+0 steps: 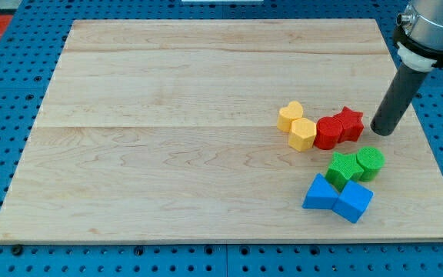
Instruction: Push the red star towards the left center of the board
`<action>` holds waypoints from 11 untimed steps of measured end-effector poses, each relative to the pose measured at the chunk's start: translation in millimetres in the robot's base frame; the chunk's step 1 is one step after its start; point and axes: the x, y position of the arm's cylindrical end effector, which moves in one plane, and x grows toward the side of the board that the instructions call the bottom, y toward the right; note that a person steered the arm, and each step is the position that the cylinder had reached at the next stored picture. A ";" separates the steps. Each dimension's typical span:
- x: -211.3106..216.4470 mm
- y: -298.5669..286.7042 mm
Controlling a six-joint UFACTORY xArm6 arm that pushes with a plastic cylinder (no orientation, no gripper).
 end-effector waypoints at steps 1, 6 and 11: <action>0.0 -0.1; -2.1 -137.4; -6.6 -296.1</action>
